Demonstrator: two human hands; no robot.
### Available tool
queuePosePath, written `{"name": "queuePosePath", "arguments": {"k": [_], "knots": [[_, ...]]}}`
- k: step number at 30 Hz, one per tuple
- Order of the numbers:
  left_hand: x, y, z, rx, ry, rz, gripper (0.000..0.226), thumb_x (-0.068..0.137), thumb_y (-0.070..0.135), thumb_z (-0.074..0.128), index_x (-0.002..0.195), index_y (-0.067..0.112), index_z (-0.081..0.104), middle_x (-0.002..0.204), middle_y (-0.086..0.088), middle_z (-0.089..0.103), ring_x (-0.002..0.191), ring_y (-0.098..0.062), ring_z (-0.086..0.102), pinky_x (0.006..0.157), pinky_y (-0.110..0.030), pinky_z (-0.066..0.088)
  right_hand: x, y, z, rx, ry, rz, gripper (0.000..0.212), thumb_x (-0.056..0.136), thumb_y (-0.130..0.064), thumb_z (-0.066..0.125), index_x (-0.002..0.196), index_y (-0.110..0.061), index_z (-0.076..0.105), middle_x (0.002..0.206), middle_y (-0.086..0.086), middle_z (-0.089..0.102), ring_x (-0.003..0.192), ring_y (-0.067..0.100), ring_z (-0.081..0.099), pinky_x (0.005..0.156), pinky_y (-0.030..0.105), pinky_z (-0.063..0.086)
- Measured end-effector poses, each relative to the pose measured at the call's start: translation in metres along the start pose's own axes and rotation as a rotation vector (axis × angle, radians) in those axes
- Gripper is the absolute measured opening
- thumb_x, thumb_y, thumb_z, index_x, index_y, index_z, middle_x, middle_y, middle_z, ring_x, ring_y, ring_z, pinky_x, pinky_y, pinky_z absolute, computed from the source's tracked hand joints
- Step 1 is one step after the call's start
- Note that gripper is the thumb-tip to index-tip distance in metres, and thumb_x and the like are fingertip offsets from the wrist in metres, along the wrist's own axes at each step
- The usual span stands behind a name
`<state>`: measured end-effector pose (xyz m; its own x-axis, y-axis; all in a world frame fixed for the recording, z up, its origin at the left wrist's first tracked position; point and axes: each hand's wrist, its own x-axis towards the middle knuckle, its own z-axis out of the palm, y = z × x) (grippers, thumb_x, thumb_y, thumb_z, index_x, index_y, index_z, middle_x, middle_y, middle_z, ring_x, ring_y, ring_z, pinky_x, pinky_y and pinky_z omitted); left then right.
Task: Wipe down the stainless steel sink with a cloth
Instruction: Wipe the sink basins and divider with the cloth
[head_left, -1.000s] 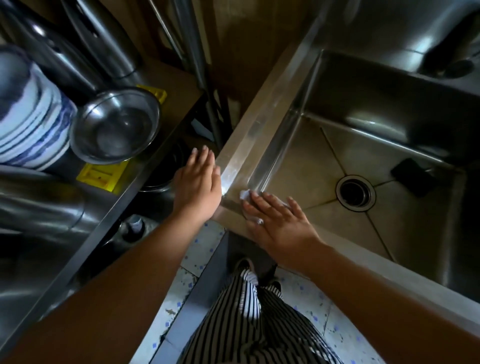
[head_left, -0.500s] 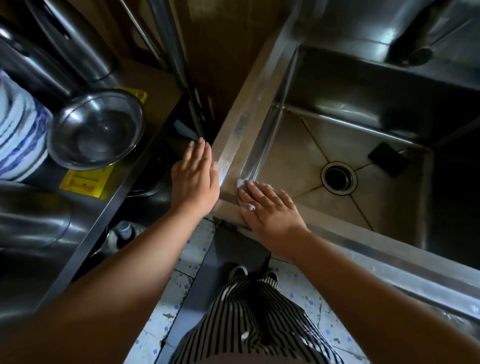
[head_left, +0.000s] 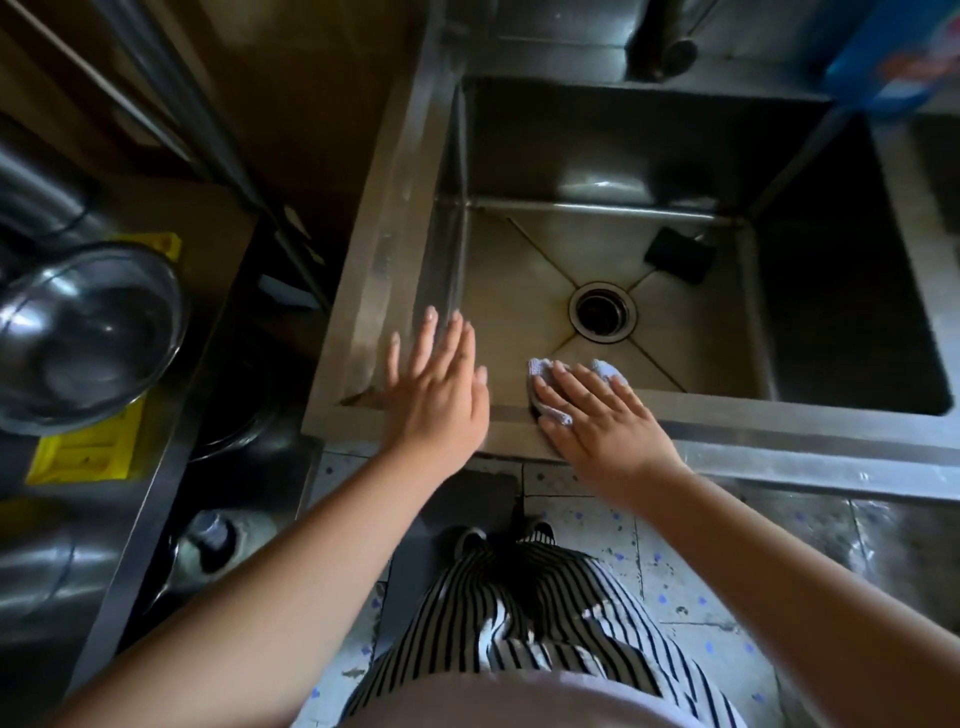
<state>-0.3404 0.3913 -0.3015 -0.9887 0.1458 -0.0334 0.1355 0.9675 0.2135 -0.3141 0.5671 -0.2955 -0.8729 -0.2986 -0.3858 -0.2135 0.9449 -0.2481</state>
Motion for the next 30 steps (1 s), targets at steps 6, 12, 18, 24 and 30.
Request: {"name": "queuePosePath", "arguments": {"k": [6, 12, 18, 24, 30], "knots": [[0.002, 0.038, 0.013, -0.004, -0.091, 0.175, 0.053, 0.096, 0.034, 0.019, 0.145, 0.014, 0.015, 0.156, 0.0, 0.009, 0.143, -0.017, -0.003, 0.105, -0.03, -0.018, -0.019, 0.024, 0.003, 0.046, 0.063, 0.092, 0.052, 0.098, -0.045, 0.012, 0.147, -0.033, 0.0, 0.158, -0.011, -0.004, 0.144, 0.007, -0.01, 0.109, 0.026, -0.016], [0.006, 0.082, 0.019, -0.042, -0.187, 0.292, 0.053, 0.097, 0.032, 0.02, 0.146, 0.013, 0.01, 0.156, -0.001, 0.004, 0.142, -0.017, -0.008, 0.109, -0.032, -0.014, -0.042, 0.063, 0.001, 0.053, 0.082, 0.169, 0.052, 0.097, -0.047, 0.009, 0.146, -0.034, -0.005, 0.157, -0.01, -0.006, 0.143, 0.008, -0.012, 0.109, 0.027, -0.016], [0.008, 0.133, 0.029, -0.04, -0.218, 0.329, 0.054, 0.097, 0.035, 0.021, 0.146, 0.012, 0.011, 0.156, -0.002, 0.004, 0.143, -0.016, -0.007, 0.109, -0.028, -0.015, -0.067, 0.111, -0.001, 0.046, 0.099, 0.208, 0.052, 0.097, -0.048, 0.008, 0.145, -0.034, -0.006, 0.157, -0.01, -0.007, 0.143, 0.008, -0.013, 0.112, 0.029, -0.014], [0.016, 0.182, 0.042, -0.034, -0.268, 0.314, 0.054, 0.096, 0.039, 0.028, 0.144, 0.015, 0.021, 0.154, -0.001, 0.018, 0.142, -0.015, 0.007, 0.112, -0.034, 0.008, -0.094, 0.169, -0.005, 0.031, 0.15, 0.23, 0.053, 0.097, -0.048, 0.01, 0.147, -0.032, 0.0, 0.157, -0.01, -0.001, 0.145, 0.01, -0.008, 0.114, 0.029, -0.011], [0.012, 0.187, 0.041, 0.001, -0.257, 0.266, 0.065, 0.086, 0.046, 0.016, 0.14, 0.015, 0.034, 0.146, 0.001, 0.038, 0.139, -0.014, 0.025, 0.11, -0.033, 0.019, -0.116, 0.217, -0.012, 0.019, 0.171, 0.233, 0.063, 0.089, -0.055, -0.005, 0.147, -0.031, 0.005, 0.157, -0.01, 0.006, 0.146, 0.012, 0.0, 0.116, 0.03, -0.006]]}}
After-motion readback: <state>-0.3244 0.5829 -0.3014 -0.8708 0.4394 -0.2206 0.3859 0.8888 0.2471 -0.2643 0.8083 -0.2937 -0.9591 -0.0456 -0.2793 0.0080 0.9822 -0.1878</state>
